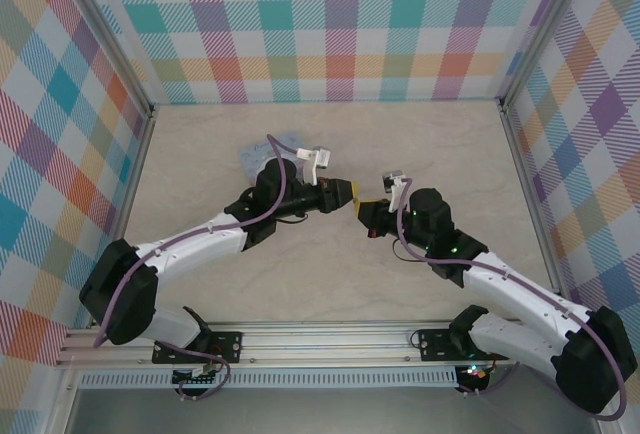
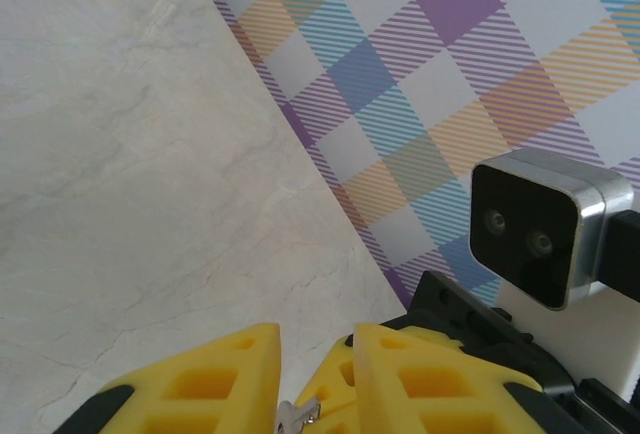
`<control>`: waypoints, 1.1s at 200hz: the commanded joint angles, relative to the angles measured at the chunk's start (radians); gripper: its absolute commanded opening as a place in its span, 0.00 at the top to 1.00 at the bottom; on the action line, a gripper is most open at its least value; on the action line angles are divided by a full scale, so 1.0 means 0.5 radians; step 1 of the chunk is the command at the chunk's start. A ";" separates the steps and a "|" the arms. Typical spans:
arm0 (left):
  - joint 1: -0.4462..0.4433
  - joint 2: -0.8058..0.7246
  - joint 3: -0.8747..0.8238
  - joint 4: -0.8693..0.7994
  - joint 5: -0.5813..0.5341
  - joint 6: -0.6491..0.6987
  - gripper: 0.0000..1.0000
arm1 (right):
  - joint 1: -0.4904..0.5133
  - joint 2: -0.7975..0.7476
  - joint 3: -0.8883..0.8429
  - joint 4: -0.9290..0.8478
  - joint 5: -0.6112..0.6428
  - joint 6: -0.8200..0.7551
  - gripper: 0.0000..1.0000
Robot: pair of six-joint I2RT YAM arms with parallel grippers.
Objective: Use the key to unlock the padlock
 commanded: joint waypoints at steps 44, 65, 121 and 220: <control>-0.039 0.043 0.052 -0.059 0.011 0.044 0.83 | 0.017 -0.006 0.068 0.122 -0.005 -0.027 1.00; -0.039 0.050 0.048 -0.068 0.017 0.044 0.94 | 0.017 -0.002 0.068 0.116 -0.006 -0.024 1.00; -0.039 -0.081 0.056 -0.200 -0.072 0.189 1.00 | -0.034 -0.144 0.066 -0.105 -0.179 -0.101 0.79; -0.037 -0.328 0.199 -0.455 0.078 0.607 1.00 | -0.446 -0.214 0.001 0.688 -1.285 0.183 0.17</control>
